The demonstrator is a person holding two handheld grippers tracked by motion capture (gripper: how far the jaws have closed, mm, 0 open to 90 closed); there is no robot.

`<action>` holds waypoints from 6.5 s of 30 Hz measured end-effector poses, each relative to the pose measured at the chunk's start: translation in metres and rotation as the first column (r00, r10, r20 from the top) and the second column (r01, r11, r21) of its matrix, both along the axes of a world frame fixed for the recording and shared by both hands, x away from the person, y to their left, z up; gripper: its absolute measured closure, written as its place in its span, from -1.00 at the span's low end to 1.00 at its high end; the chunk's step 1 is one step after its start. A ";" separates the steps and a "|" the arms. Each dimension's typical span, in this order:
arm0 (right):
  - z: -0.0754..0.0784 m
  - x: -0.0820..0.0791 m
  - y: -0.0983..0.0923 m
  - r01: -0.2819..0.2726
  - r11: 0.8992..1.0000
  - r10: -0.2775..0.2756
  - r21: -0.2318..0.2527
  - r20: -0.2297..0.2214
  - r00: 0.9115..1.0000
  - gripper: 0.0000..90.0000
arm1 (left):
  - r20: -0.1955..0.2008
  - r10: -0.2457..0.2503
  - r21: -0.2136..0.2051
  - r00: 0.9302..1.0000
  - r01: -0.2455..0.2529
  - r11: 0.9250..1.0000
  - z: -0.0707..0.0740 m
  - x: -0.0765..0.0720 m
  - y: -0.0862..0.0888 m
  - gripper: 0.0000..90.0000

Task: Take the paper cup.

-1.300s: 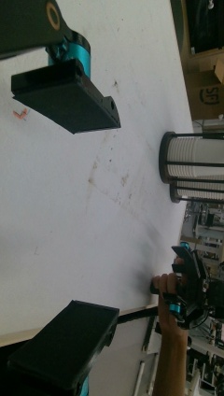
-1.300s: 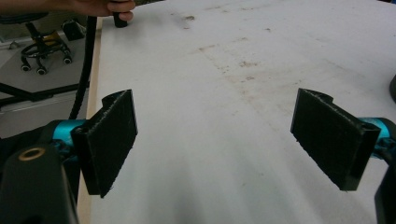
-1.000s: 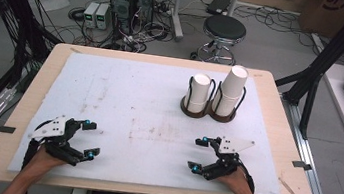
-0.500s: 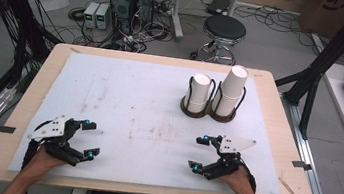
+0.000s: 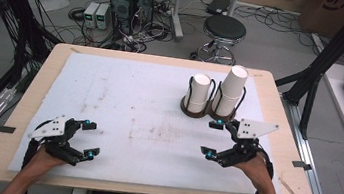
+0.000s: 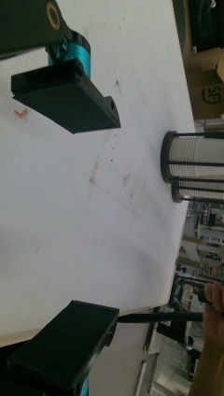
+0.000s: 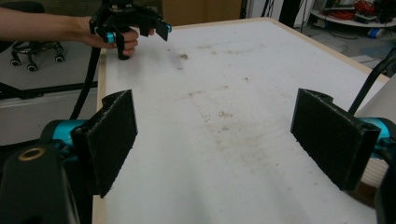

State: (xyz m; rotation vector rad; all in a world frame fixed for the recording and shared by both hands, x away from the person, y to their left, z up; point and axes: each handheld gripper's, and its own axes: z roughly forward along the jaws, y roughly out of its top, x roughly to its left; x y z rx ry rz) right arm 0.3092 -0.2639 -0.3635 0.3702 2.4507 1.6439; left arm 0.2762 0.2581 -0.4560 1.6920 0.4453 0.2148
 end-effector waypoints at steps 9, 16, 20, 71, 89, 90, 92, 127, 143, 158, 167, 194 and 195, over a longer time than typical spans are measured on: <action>0.053 0.027 -0.010 0.022 1.000 -0.021 -0.019 0.026 0.999 -0.66 | 0.001 -0.002 -0.002 1.000 0.002 1.000 0.000 0.000 0.000 -0.80; 0.078 0.045 -0.028 0.087 0.996 -0.087 -0.017 0.037 0.996 -0.67 | -0.002 -0.003 -0.004 1.000 0.003 1.000 0.000 0.001 0.001 -0.80; 0.090 0.056 -0.036 0.123 0.992 -0.122 -0.031 0.039 0.992 -0.67 | -0.002 -0.002 -0.003 1.000 0.002 1.000 0.000 0.001 0.001 -0.80; 0.127 0.178 -0.029 0.305 0.777 -0.413 -0.551 -0.081 0.907 -0.66 | 0.006 -0.002 0.032 1.000 0.001 0.999 0.001 0.000 -0.003 -0.80; 0.112 0.191 -0.021 0.276 0.717 -0.444 -0.640 -0.115 0.888 -0.63 | 0.010 -0.002 0.042 1.000 0.002 0.999 0.001 0.000 -0.004 -0.80; 0.112 0.191 -0.020 0.277 0.716 -0.446 -0.641 -0.115 0.888 -0.63 | 0.010 -0.001 0.041 1.000 0.001 0.999 0.001 0.000 -0.004 -0.80; 0.112 0.192 -0.019 0.269 0.712 -0.442 -0.649 -0.117 0.889 -0.33 | 0.009 -0.002 0.044 1.000 0.002 0.999 0.001 0.000 -0.004 -0.80; 0.136 0.176 -0.028 0.374 0.732 -0.495 -0.569 -0.068 0.866 -0.22 | 0.012 0.001 0.051 1.000 -0.002 0.999 0.001 -0.001 -0.005 -0.80; 0.183 0.162 -0.027 0.413 0.758 -0.485 -0.504 -0.012 0.874 -0.22 | 0.016 0.002 0.054 1.000 -0.003 0.999 0.001 -0.001 -0.006 -0.80; 0.208 0.122 -0.027 0.341 0.868 -0.367 -0.362 -0.005 0.930 -0.22 | 0.005 0.003 0.057 1.000 -0.004 0.998 0.001 -0.001 -0.006 -0.78; 0.213 0.092 -0.013 0.252 0.919 -0.260 -0.302 0.013 0.965 -0.22 | 0.001 0.005 0.056 1.000 -0.005 0.998 0.001 0.000 -0.006 -0.78; 0.156 0.034 0.023 0.067 0.984 -0.065 -0.168 0.019 0.998 -0.22 | -0.005 0.001 0.057 1.000 -0.001 0.998 0.001 0.001 -0.006 -0.78; 0.153 0.033 0.023 0.067 0.984 -0.064 -0.165 0.022 0.998 -0.22 | -0.005 0.001 0.057 1.000 -0.001 0.998 0.001 0.000 -0.006 -0.78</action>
